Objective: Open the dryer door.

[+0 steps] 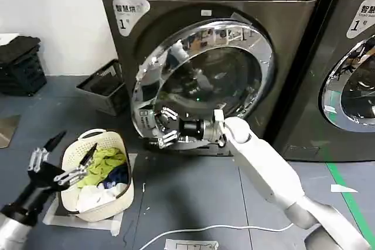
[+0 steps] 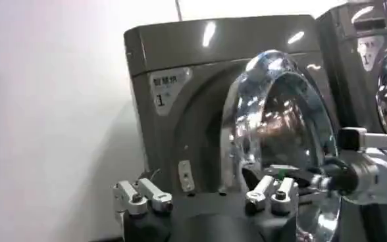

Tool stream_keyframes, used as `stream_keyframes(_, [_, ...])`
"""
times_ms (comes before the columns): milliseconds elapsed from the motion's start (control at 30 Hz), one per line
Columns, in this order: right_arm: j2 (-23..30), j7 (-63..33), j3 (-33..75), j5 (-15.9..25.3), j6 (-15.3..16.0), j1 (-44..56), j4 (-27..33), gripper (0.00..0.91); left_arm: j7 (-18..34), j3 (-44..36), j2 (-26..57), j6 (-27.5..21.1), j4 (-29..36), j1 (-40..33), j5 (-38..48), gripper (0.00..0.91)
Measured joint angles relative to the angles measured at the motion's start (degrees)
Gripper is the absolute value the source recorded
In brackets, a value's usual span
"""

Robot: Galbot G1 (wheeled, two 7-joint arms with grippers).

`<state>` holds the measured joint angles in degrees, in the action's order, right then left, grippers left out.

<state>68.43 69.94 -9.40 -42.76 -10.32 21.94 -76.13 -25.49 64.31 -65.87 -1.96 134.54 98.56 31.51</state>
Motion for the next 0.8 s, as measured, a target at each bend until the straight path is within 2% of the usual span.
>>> stream_keyframes(433, [-6.20, 7.46, 2.82, -0.48, -0.47, 4.39, -6.63, 0.907, -0.03, -3.26, 6.49, -1.97, -4.38, -6.50, 3.99, 0.907])
stream_keyframes(800, [-13.70, 9.95, 10.08, -0.62, -0.42, 11.15, -13.11, 0.907, -0.97, -10.17, 11.82, -2.47, -7.78, -14.37, 5.27, 0.907])
